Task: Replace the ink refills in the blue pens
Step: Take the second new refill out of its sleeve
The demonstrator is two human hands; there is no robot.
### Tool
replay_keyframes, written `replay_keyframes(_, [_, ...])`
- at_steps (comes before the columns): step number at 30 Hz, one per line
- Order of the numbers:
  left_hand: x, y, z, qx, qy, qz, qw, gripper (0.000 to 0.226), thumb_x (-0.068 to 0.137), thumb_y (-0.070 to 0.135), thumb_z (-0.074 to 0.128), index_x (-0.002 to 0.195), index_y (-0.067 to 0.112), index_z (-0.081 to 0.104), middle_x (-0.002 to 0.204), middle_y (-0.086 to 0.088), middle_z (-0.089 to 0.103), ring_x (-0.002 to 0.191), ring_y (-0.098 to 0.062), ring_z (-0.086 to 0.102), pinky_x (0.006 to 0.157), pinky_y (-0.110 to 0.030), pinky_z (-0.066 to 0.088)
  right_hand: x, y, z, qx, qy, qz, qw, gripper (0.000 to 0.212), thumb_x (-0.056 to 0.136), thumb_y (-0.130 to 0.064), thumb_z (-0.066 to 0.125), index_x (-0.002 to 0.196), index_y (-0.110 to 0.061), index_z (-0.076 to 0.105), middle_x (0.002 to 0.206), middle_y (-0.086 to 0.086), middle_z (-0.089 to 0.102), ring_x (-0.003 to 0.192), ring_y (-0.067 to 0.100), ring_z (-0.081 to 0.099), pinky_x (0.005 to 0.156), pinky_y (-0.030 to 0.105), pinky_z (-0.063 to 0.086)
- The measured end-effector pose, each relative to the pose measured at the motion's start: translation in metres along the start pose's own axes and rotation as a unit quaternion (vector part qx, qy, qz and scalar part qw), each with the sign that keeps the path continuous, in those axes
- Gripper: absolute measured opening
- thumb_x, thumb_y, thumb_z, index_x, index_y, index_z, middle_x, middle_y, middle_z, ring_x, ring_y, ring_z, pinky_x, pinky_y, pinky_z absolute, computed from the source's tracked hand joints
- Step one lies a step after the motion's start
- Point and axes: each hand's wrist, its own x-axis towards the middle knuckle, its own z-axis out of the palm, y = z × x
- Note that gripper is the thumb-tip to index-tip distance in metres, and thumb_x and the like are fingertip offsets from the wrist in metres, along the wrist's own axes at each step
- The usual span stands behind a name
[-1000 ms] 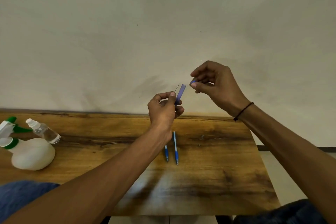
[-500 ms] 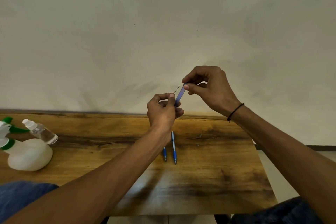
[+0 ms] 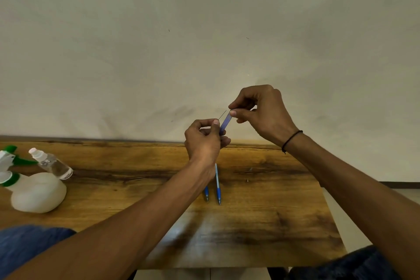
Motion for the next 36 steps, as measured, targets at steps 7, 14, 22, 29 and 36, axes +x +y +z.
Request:
replay_keyframes(7, [0.004,-0.002,-0.002,0.000,0.013,-0.004,1.000,0.010,0.099,0.014,0.068,0.109,0.016,0.068,0.080,-0.010,0.074,0.055,-0.010,0.072,0.058,-0.023,0.060,0.001,0.004,-0.006,-0.060,-0.044,-0.031,0.997,0.003,0.088,-0.004,0.078,0.092,-0.004,0.079,0.078,0.000,0.070,0.065,0.002,0.068,0.063,0.008,0.054])
replay_keyframes(14, [0.005,-0.003,-0.002,0.004,0.012,-0.002,1.000,0.011,0.097,0.013,0.069,0.107,0.016,0.069,0.081,-0.010,0.075,0.055,-0.010,0.072,0.060,-0.024,0.061,0.001,0.010,-0.006,-0.112,-0.068,-0.081,0.988,0.008,0.093,-0.004,0.073,0.097,-0.004,0.080,0.089,0.009,0.077,0.069,0.013,0.069,0.072,0.026,0.060])
replay_keyframes(22, [0.006,-0.003,-0.004,-0.019,0.003,-0.025,1.000,0.010,0.097,0.015,0.070,0.107,0.016,0.071,0.071,-0.003,0.075,0.055,-0.009,0.072,0.062,-0.026,0.062,-0.002,0.014,0.004,-0.054,-0.046,-0.088,0.994,0.008,0.093,-0.008,0.075,0.100,-0.005,0.079,0.089,0.006,0.078,0.070,0.009,0.072,0.072,0.021,0.062])
replay_keyframes(29, [0.005,-0.005,-0.002,-0.034,-0.010,-0.044,0.998,0.010,0.098,0.013,0.069,0.108,0.016,0.071,0.084,-0.007,0.077,0.062,-0.014,0.077,0.059,-0.022,0.060,-0.003,0.018,0.008,0.026,-0.014,-0.037,0.999,0.020,0.084,-0.008,0.084,0.097,-0.012,0.069,0.087,-0.001,0.073,0.078,0.013,0.073,0.072,0.021,0.061])
replay_keyframes(36, [0.011,-0.005,-0.006,0.013,0.013,-0.027,0.999,0.011,0.100,0.016,0.067,0.111,0.016,0.069,0.105,-0.007,0.071,0.056,-0.010,0.067,0.052,-0.019,0.054,0.002,0.072,0.004,-0.038,-0.075,0.091,0.992,0.014,0.082,-0.003,0.084,0.090,-0.005,0.073,0.082,0.009,0.076,0.074,0.019,0.075,0.070,0.039,0.065])
